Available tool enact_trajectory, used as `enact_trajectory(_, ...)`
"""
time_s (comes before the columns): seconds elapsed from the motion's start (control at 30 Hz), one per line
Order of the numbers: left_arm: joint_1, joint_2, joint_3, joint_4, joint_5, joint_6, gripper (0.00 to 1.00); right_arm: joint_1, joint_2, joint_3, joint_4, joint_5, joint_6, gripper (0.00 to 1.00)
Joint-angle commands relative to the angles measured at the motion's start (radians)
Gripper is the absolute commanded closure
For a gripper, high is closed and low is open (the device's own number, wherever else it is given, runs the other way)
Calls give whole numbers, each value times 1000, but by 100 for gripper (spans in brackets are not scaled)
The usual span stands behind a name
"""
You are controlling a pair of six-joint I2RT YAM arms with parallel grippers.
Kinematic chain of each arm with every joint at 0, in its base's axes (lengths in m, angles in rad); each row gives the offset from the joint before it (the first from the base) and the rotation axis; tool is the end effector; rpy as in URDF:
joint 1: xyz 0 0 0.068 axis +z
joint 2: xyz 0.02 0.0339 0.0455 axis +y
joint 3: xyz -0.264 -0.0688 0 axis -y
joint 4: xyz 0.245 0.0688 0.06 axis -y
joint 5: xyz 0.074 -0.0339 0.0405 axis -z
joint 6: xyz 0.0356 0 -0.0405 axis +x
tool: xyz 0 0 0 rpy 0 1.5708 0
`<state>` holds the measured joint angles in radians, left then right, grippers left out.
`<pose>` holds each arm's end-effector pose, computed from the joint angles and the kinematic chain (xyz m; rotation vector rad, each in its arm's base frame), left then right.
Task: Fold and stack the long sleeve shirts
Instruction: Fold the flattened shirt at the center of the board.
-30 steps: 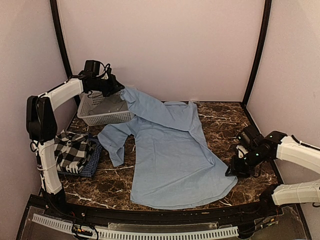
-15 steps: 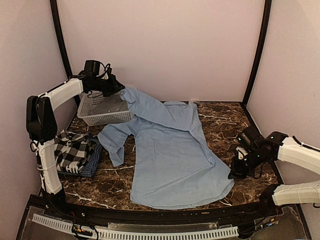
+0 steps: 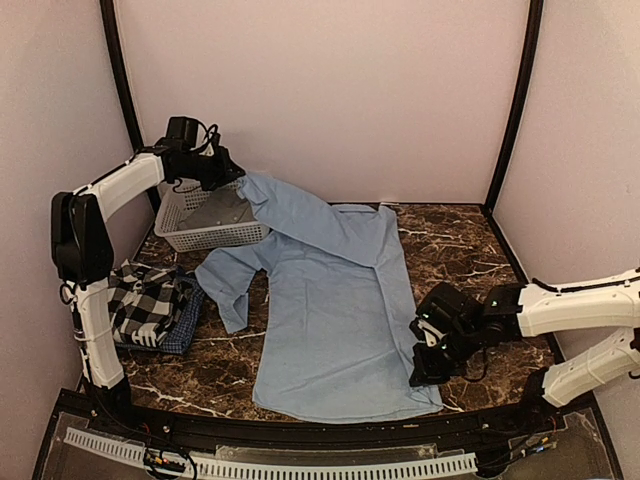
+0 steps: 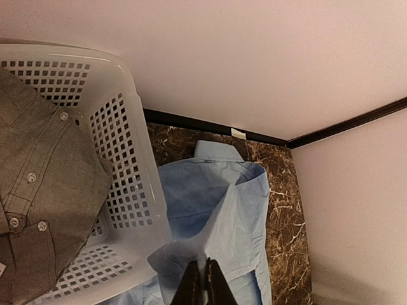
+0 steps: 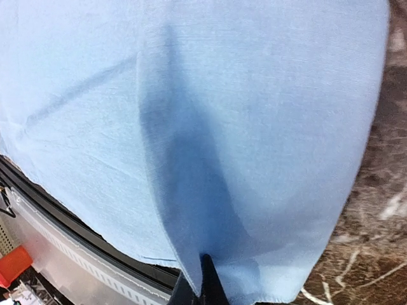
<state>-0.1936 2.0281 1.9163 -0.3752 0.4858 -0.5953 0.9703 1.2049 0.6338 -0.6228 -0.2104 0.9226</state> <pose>0.4678 -0.1086 0.3333 -0.1131 2.1410 -0.9757 0.1092 0.1726 0.1769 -0.1328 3.0183 0.6538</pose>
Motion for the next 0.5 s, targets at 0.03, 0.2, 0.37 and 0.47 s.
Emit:
enact_trajectory(0.03, 16, -79, 41, -55, -44, 40, 96, 60, 86, -5, 163, -32, 52, 100)
enact_trajectory(0.2, 15, -99, 35, -79, -70, 55, 96, 60, 102, -12, 200, -74, 48, 100)
enact_trajectory(0.37, 16, -152, 25, -79, -105, 67, 96, 60, 100, 47, 127, -46, 15, 100)
enact_trajectory(0.47, 16, -186, -8, -76, -122, 69, 96, 61, 111, 62, 127, -66, 4, 100)
